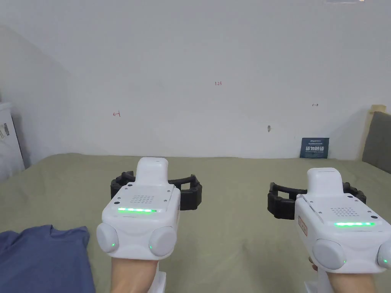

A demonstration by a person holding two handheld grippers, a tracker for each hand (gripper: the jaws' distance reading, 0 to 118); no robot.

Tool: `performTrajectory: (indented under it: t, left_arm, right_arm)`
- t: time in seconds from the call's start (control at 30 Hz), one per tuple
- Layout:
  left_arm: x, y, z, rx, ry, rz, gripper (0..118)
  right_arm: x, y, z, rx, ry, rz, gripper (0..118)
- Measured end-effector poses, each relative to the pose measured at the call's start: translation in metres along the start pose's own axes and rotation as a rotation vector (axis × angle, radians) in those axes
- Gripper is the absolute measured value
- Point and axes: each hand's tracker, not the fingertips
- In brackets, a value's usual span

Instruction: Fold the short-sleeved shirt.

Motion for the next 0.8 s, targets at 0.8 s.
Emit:
performTrajectory:
  t: [0.8]
  left_arm:
    - [-0.0003,0.0006,0.0026,0.004,0.002,0.0,118]
  right_arm:
    - [-0.0005,-0.0007,0.0001,0.004,0.003,0.005,118]
